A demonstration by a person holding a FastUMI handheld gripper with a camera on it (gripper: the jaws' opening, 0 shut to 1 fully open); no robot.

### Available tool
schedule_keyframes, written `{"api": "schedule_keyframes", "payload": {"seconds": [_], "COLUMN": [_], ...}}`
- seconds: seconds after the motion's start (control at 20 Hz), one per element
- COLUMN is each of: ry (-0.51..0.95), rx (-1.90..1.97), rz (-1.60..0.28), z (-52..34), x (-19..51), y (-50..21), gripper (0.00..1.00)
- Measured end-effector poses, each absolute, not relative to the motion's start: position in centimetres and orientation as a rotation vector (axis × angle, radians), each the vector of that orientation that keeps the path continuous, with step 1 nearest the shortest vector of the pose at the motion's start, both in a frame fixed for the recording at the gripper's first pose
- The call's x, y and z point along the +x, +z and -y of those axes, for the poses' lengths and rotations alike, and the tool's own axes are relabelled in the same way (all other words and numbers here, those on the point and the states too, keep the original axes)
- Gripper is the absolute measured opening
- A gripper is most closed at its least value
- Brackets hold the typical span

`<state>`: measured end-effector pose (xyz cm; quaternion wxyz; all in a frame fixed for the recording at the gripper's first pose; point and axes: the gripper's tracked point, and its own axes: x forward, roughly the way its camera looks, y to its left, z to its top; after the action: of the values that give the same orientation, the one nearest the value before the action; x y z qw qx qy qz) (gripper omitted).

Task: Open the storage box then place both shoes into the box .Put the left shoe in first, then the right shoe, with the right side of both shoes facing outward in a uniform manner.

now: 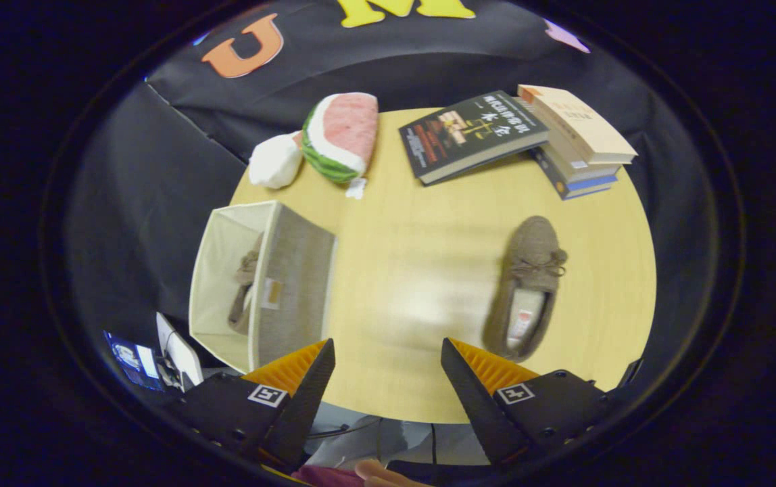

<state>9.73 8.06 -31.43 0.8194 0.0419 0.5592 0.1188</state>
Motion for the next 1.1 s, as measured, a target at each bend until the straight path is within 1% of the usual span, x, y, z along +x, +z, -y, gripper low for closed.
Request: {"api": "schedule_keyframes", "payload": {"seconds": [0.2, 0.45, 0.7, 0.85, 0.95, 1.1], "ry": [0.162, 0.009, -0.039, -0.053, -0.025, 0.030], "rx": [0.075, 0.003, 0.014, 0.013, 0.041, 0.102], "rz": [-1.196, -1.197, -1.231, -1.236, -1.277, -1.286], "z": [-1.2, 6.5, 8.6, 8.8, 7.9, 6.4], "x": [11.5, 14.1, 15.1, 15.7, 15.5, 15.7], "y": [-34.4, -39.0, -42.3, -43.9, -45.1, -45.4], "gripper": [0.96, 0.96, 0.95, 0.92, 0.70, 0.45]}}
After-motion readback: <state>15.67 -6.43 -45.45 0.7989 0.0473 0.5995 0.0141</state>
